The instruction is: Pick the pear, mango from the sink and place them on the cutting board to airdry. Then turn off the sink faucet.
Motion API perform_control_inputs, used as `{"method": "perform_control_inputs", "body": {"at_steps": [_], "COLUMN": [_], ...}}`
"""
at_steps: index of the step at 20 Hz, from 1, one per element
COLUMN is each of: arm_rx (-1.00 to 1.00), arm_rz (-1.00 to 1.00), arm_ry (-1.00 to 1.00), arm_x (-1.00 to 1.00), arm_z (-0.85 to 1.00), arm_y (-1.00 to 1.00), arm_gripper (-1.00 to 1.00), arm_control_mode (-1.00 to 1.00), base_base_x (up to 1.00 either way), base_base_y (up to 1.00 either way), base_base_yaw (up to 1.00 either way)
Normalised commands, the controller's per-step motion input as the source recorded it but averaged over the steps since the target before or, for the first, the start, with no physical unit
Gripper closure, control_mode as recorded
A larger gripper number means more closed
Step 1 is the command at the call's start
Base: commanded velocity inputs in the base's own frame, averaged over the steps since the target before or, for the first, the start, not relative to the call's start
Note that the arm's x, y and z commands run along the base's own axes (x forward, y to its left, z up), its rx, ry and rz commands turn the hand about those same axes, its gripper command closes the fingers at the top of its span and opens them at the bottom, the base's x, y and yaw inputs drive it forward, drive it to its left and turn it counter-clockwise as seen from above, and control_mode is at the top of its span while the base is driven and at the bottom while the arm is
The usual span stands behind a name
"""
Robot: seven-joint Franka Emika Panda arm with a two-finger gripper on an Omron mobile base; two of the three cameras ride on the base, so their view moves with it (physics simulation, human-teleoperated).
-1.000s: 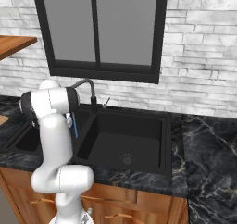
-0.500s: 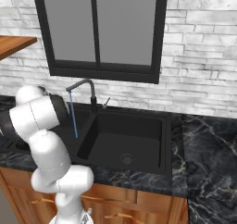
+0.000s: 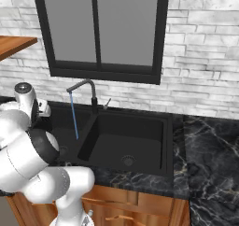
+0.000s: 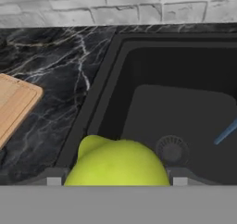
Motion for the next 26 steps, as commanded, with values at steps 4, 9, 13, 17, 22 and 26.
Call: {"method": "perform_control_inputs", "body": {"at_steps": [4,9,13,17,22,26], "arm_rx": [0.02,0.00,-0.10,-0.04,-0.02,0.00], "arm_rz": [0.16,0.18,0.15,0.14,0.15,0.17], "arm_ry": [-0.04,0.00,-0.04,-0.15,-0.15,-0.08], "arm_x": [-0.59,-0.58,-0.42,-0.37,-0.36,-0.27], "arm_z": [0.94,0.52,0.00,0.08,0.11,0.04], "arm_y": [0.16,0.44,0.75,0.82,0.61,0.38], "arm_gripper": [1.00,1.00,1.00,1.00,1.00,1.00], "arm_control_mode": [-1.00,-1.00,-1.00,-1.00,-1.00,-1.00], "base_base_x": [0.00,0.00,0.00,0.00,0.00,0.00], "base_base_y": [0.00,0.00,0.00,0.00,0.00,0.00], "base_base_yaw": [0.00,0.00,0.00,0.00,0.00,0.00]}}
